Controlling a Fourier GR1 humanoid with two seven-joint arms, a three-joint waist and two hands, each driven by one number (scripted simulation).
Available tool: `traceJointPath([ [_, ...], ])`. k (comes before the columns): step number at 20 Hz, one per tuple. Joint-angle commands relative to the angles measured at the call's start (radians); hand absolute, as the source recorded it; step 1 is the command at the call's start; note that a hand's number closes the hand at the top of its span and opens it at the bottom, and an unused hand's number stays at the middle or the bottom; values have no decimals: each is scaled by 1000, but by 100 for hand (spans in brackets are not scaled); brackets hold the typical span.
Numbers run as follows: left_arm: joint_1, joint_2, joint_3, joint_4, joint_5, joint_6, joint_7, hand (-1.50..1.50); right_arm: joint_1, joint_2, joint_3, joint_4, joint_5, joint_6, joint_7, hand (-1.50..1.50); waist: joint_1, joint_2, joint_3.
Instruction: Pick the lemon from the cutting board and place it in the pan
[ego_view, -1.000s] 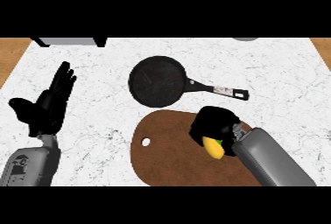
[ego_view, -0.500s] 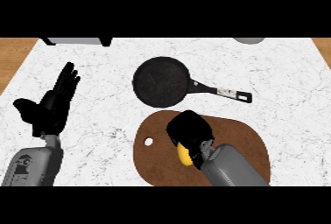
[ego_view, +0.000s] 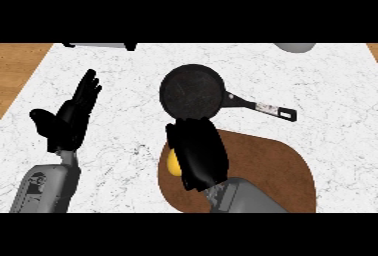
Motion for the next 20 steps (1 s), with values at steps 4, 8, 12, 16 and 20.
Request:
traceJointPath([
  [4,-26,-13,-16,6,-11,7,7,0,-170,4,126,6,-44,-291,406,150,25,12,-1],
  [8,-22,-9,-14,34,-20,3,-26,0,-255,4,97,19,-137,-482,500,150,30,21,-1],
  [12,-47,2,14,52,-12,8,-36,0,-387,4,43,182,-186,-600,506,150,13,25,-2],
  [16,-2,-1,4,-29,1,2,9,0,-430,4,-8,409,-174,-655,413,150,-13,18,0],
  [20,-14,3,23,16,3,1,-20,0,-519,4,-99,631,-233,-730,259,150,-21,26,0],
])
